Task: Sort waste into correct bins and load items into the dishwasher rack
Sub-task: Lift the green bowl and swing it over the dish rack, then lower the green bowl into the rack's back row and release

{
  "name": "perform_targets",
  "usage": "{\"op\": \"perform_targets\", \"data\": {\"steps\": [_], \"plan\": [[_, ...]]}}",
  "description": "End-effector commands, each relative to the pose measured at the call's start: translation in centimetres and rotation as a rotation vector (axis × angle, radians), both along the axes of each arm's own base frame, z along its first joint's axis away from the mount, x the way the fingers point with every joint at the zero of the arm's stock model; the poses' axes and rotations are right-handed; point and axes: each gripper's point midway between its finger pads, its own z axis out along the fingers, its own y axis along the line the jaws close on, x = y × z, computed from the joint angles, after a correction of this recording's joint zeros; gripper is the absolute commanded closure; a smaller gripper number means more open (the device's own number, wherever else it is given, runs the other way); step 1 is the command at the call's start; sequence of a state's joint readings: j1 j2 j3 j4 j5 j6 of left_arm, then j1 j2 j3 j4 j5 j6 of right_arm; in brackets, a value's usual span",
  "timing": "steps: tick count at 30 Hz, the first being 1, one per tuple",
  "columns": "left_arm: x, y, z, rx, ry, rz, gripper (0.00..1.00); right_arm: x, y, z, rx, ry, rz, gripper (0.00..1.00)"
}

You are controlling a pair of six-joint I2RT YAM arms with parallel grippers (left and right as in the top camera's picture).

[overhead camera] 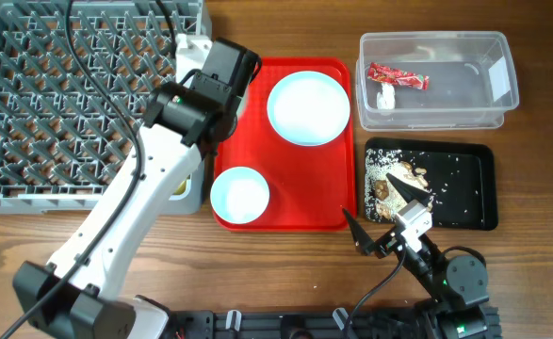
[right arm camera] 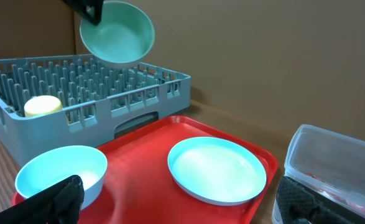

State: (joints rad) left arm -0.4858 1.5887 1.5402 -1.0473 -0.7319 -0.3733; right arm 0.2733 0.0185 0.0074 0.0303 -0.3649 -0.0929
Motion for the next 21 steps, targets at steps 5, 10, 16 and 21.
{"op": "perform_targets", "data": {"steps": [5,10,16,21], "plan": [[3.6,6.5,2.2,0.486,-0.135,0.254,0.96,0.1,-0.1,-0.1,0.012,0.009,-0.009,0.00],[5.6,8.9,0.2,0.563,-0.123,0.337,0.96,0.1,-0.1,-0.1,0.012,0.009,-0.009,0.00],[7.6,10.7,-1.6,0.581,-0.107,0.370,0.96,0.1,-0.1,-0.1,0.012,0.009,-0.008,0.00],[10.0,10.1,-3.1,0.545,-0.117,0.324,0.96,0.1,-0.1,-0.1,0.011,0.009,-0.008,0.00]]}}
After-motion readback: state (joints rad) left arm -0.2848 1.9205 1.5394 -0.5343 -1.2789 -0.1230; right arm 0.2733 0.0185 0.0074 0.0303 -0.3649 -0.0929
